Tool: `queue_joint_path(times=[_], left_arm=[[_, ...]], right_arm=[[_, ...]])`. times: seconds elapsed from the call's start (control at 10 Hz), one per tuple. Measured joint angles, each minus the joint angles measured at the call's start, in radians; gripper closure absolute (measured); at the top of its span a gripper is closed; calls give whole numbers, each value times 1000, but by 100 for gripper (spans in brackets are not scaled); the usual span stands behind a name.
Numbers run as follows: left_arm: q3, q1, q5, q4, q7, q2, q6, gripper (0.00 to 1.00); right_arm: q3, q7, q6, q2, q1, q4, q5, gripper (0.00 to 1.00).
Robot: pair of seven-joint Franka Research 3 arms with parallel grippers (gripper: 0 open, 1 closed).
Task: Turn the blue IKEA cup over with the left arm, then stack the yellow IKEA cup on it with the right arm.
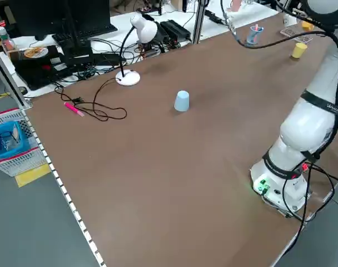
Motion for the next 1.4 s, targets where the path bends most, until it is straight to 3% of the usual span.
queue_joint_path(times=[0.5, 0.8, 1.0, 1.4], left_arm=[[2, 112, -169, -2, 284, 44, -26, 0], [3, 264, -328, -16, 729, 188, -29, 1], [2, 304, -386, -17, 930, 280, -28, 1], [-3, 346, -455, -101, 1282, 319, -34, 1]], right_arm=[[0, 0, 3, 0, 5, -4, 0, 0], [1, 0, 3, 1, 8, -11, 2, 0], [1, 0, 10, 1, 11, -20, 2, 0], [1, 0, 13, 1, 12, -24, 2, 0]])
